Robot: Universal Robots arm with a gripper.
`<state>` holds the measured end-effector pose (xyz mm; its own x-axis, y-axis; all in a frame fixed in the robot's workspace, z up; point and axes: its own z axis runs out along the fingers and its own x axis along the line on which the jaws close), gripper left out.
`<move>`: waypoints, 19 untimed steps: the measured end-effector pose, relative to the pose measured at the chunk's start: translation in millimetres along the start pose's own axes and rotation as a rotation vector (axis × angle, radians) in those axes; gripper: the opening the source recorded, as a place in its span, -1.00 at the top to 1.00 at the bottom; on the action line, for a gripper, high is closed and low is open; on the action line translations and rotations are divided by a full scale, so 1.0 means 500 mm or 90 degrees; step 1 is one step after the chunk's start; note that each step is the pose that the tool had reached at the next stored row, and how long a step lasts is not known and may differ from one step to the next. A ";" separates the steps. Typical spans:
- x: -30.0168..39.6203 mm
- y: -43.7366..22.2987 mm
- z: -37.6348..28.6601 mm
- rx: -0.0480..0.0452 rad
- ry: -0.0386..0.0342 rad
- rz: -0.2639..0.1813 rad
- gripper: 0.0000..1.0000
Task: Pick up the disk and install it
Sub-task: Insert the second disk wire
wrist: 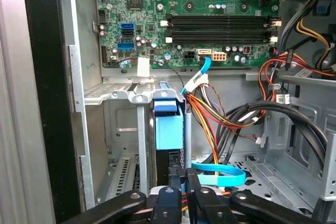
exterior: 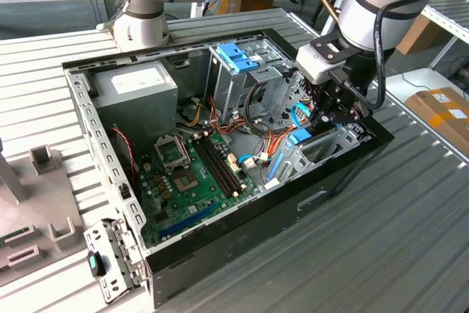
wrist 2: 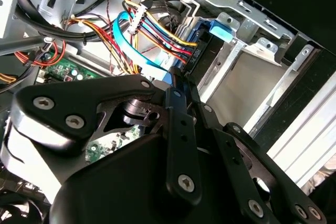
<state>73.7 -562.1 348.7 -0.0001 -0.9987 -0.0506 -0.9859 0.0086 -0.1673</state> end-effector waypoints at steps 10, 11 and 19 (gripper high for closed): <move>0.013 -0.011 0.002 -0.0040 -0.0035 0.001 0.67; 0.013 -0.011 0.002 -0.0041 -0.0039 0.001 0.67; 0.012 -0.011 0.004 -0.0041 -0.0087 0.002 0.67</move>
<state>79.4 -567.9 347.4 -0.0004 -0.9979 -0.0645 -0.9869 0.0108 -0.1608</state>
